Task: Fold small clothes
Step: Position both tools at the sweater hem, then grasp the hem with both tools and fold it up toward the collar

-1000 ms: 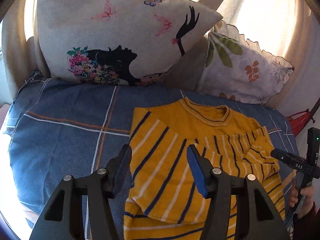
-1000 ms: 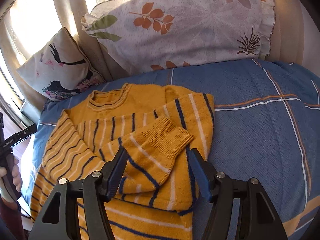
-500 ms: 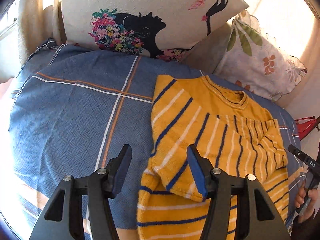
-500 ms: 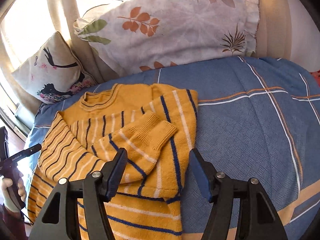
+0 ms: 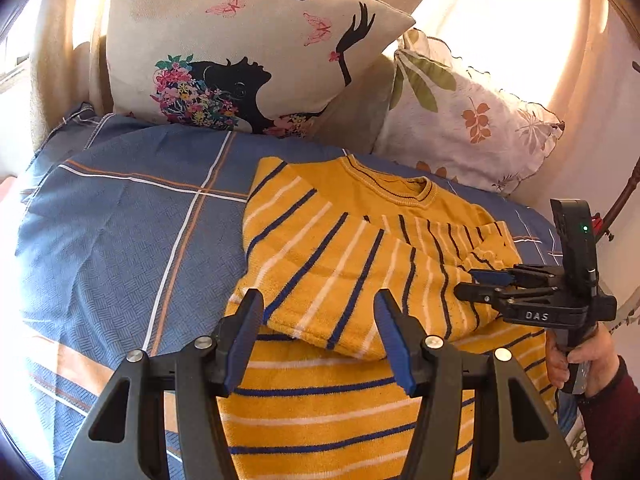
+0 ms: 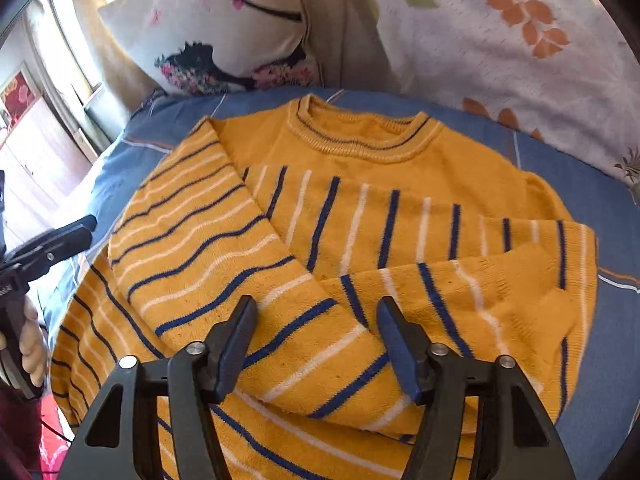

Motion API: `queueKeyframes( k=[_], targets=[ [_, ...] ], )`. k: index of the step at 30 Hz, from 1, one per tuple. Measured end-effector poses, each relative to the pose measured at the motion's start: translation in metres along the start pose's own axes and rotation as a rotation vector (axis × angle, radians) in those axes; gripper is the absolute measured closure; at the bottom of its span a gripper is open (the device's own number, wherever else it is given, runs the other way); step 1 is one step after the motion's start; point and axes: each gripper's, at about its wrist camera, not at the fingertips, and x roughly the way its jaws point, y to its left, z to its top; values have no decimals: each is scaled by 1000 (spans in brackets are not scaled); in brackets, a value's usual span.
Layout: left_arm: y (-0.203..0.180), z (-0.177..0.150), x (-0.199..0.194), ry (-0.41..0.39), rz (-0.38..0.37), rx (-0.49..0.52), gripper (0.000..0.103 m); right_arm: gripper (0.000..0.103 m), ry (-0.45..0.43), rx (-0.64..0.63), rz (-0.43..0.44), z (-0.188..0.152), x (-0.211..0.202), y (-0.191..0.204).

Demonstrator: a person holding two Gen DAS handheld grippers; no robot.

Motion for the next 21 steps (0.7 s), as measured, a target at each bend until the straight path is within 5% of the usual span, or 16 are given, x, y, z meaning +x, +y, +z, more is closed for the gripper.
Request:
queueKeyframes(
  k=[1, 6, 9, 11, 13, 21],
  targets=[
    [1, -2, -3, -4, 6, 1, 46, 79, 3, -28, -21, 1, 2, 5],
    [12, -13, -11, 10, 52, -32, 45, 79, -50, 103, -235, 10, -6, -18],
    [18, -29, -18, 34, 31, -65, 45, 73, -126, 187, -110, -7, -37, -29],
    [23, -44, -20, 63, 15, -92, 45, 45, -205, 201, -56, -32, -66, -27],
    [24, -60, -20, 96, -3, -115, 45, 31, -251, 206, -19, -62, -92, -27],
    [23, -122, -36, 140, -195, -236, 45, 31, -91, 410, 176, -183, -129, -60]
  ],
)
